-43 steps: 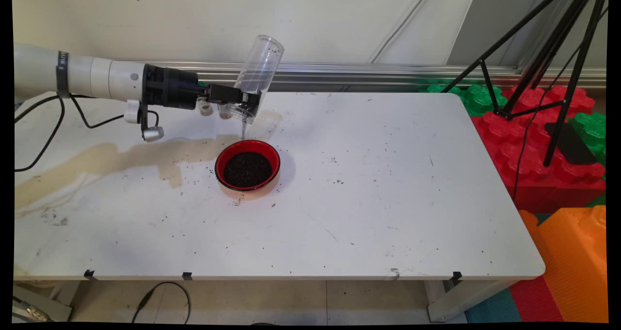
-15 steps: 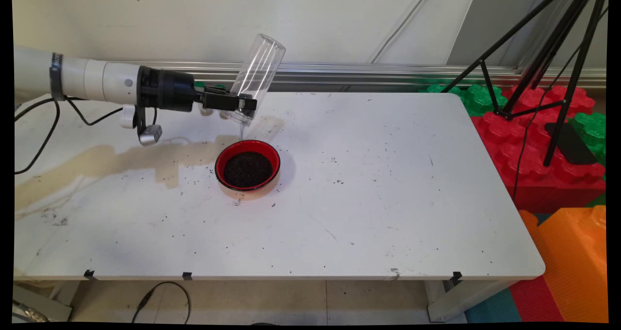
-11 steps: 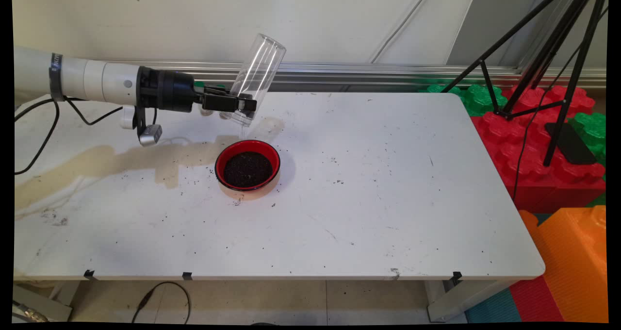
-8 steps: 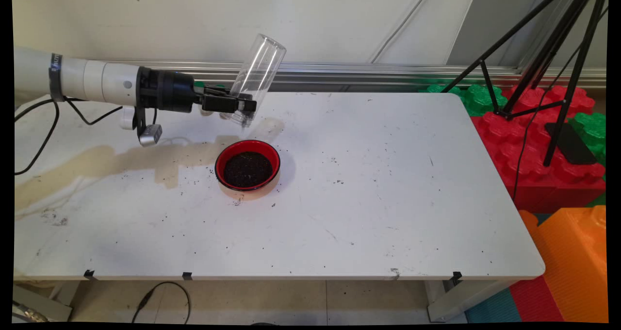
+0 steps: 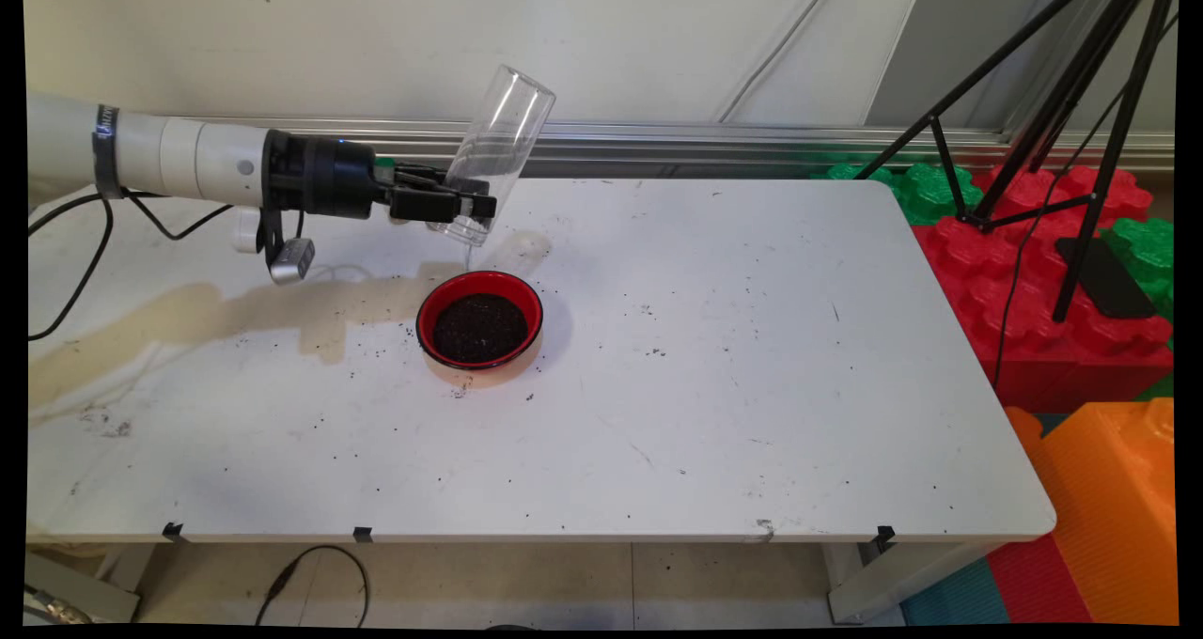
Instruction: Pour the black seasoning powder in the red bowl
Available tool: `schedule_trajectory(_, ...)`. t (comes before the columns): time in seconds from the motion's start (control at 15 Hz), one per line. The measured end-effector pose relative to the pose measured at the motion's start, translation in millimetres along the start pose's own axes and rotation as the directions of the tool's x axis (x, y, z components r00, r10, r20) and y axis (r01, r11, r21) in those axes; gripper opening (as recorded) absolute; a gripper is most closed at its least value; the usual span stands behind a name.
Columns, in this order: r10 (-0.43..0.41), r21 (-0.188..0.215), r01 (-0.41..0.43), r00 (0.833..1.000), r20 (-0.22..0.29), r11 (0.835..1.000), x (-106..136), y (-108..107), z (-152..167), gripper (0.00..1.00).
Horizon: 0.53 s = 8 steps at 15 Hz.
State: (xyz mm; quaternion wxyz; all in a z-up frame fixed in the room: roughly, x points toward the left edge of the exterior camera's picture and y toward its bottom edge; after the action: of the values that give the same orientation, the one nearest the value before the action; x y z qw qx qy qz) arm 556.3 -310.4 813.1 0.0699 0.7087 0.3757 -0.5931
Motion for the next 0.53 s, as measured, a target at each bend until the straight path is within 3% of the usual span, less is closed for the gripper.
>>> schedule_trajectory(0.53, 0.037, 0.003, -0.037, 0.999, 0.007, 0.999, -0.1, -1.3, -0.4, 0.0)
